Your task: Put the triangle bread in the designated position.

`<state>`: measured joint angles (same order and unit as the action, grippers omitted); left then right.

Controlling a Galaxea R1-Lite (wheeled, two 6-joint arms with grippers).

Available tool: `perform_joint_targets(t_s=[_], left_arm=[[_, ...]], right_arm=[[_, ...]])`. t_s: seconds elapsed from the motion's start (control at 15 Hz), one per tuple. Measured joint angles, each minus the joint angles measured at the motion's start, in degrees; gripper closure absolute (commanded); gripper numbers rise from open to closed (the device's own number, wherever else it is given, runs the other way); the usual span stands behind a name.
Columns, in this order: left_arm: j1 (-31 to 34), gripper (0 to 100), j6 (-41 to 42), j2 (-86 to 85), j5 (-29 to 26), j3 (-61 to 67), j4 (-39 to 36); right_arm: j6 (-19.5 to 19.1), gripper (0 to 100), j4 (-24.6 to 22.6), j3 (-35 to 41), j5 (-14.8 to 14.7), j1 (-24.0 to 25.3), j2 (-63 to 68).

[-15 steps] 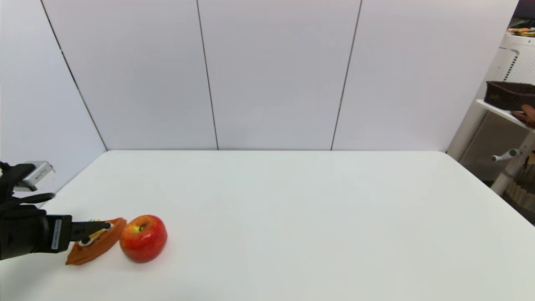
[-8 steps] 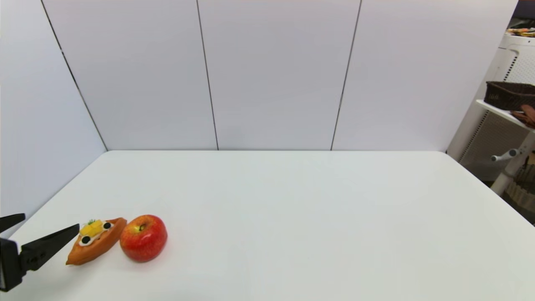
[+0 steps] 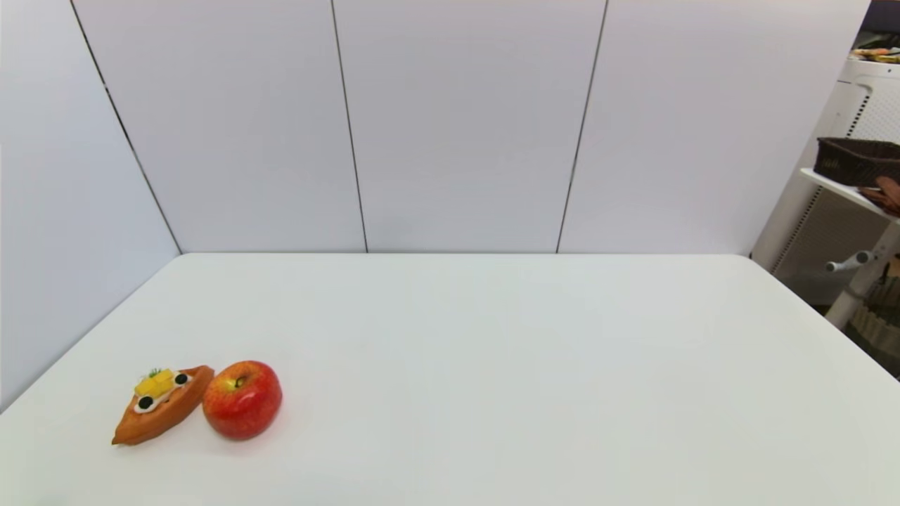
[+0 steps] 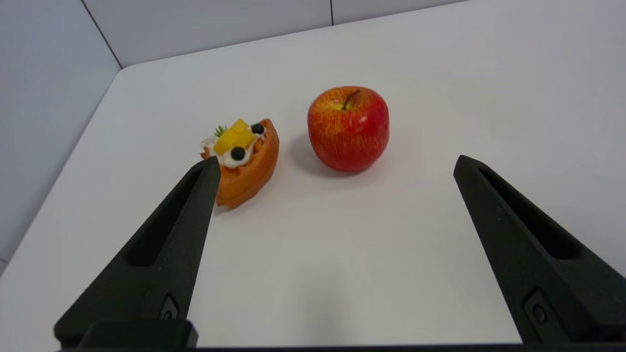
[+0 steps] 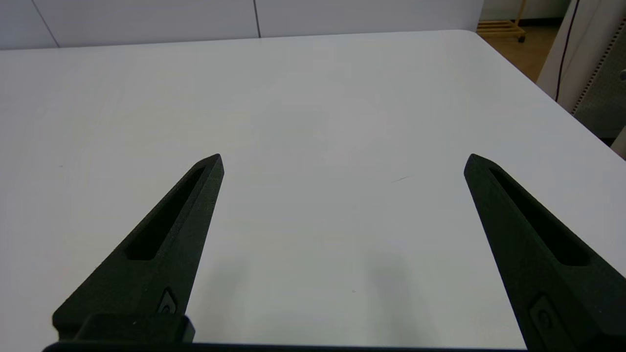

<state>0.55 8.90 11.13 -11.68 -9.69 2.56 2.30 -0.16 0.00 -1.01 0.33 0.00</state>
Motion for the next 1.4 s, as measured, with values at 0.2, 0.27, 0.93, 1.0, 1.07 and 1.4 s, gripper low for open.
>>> perform_joint_targets(t_s=[0.2, 0.27, 0.93, 1.0, 1.07, 1.4], left_arm=[[-0.73, 0, -1.40, -7.83, 5.95, 6.69, -1.51], [-0.82, 0, -1.85, -9.01, 8.52, 8.18, -2.18], [-0.90, 0, -12.03, -11.24, 12.19, 9.69, -2.72], [-0.90, 0, -12.03, -11.24, 12.19, 9.69, -2.72], [-0.90, 0, -12.03, -11.26, 12.19, 9.69, -2.72], [-0.90, 0, -12.03, -11.29, 12.19, 9.69, -2.72]], right_arm=[[0.01, 0, 0.00, 0.00, -0.02, 0.00, 0.00], [0.01, 0, 0.00, 0.00, 0.00, 0.00, 0.00], [0.00, 0, 0.00, 0.00, -0.02, -0.02, 0.00], [0.01, 0, 0.00, 0.00, -0.02, -0.02, 0.00], [0.01, 0, 0.00, 0.00, -0.02, -0.02, 0.00], [0.11, 0, 0.00, 0.00, -0.02, -0.02, 0.00]])
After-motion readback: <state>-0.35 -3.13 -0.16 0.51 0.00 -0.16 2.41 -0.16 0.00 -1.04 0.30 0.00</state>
